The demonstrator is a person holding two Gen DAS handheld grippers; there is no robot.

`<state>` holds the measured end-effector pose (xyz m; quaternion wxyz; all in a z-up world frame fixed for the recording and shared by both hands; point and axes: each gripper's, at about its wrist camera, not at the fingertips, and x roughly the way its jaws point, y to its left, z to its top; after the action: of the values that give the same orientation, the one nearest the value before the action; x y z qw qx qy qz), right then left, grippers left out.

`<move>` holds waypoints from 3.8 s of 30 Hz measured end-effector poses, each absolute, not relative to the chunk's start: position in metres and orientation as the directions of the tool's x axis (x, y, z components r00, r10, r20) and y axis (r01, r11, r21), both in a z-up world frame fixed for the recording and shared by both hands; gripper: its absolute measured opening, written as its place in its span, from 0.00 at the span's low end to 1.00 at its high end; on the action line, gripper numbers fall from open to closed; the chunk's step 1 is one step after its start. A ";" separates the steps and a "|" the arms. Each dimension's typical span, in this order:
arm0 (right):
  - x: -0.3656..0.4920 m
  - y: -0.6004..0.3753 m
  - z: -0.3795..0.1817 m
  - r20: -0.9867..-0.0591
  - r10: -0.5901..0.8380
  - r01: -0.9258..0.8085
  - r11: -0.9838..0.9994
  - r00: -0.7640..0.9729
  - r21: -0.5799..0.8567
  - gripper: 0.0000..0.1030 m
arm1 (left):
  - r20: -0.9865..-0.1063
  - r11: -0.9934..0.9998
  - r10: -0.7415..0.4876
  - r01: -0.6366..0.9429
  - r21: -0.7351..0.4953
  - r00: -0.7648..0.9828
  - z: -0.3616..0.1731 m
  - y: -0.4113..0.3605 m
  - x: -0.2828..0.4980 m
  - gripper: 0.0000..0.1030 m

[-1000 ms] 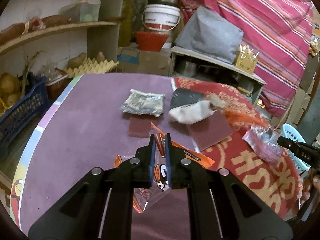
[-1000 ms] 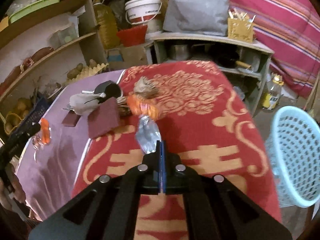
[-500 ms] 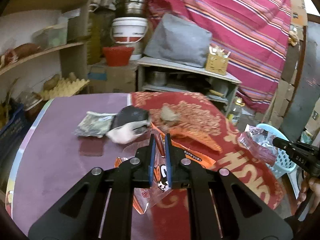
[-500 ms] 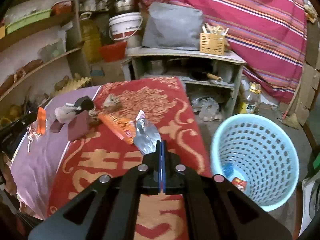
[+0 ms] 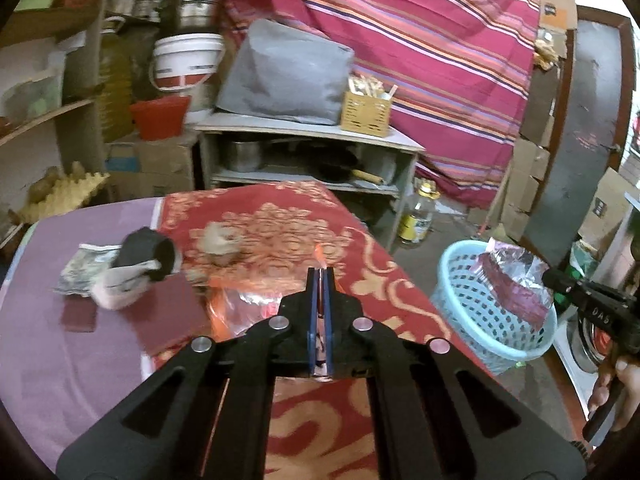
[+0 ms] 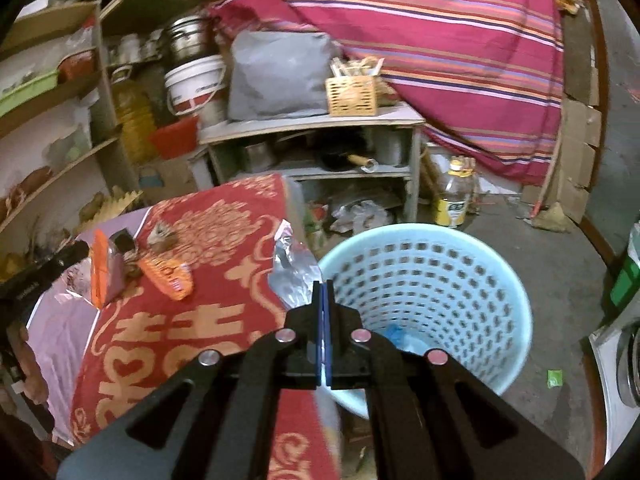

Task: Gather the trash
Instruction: 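Carry the clear wrapper with the left tool while the right tool carries the plastic bag to the basket, then open both tools over the basket to drop the wrapper and bag, then grasp the white cloth with the left tool while the right tool grasps the orange snack wrapper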

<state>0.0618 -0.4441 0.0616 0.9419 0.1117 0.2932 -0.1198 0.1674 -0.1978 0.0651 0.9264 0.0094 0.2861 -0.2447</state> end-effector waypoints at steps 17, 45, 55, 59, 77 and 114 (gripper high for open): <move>0.029 -0.527 0.058 -0.569 -0.229 0.396 0.898 0.790 0.189 0.00 | -0.541 0.821 -0.518 0.562 -0.098 0.663 0.067 -0.296 0.160 0.01; 0.035 -0.557 0.049 -0.594 -0.233 0.422 0.885 0.770 0.200 0.00 | -0.588 0.715 -0.602 0.692 -0.098 0.539 0.049 -0.413 0.158 0.30; 0.046 -0.548 0.045 -0.616 -0.230 0.421 0.888 0.754 0.185 0.02 | -0.555 0.757 -0.567 0.651 -0.061 0.608 0.061 -0.377 0.155 0.58; 0.053 -0.544 0.042 -0.630 -0.240 0.435 0.884 0.738 0.173 0.02 | -0.538 0.779 -0.549 0.625 -0.052 0.640 0.070 -0.352 0.155 0.70; 0.076 -0.510 0.027 -0.669 -0.348 0.523 0.849 0.657 0.073 0.67 | -0.513 0.904 -0.382 0.426 -0.035 0.769 0.072 -0.181 0.173 0.87; 0.201 -0.285 0.001 -0.687 -0.107 0.131 0.991 0.719 -0.017 0.80 | -0.632 0.939 -0.281 0.342 -0.027 0.722 -0.005 -0.050 0.264 0.13</move>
<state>0.2015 -0.2854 0.0014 0.9269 0.0163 0.3694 -0.0643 0.2637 -0.0496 -0.0050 0.9268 0.0458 0.3327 -0.1682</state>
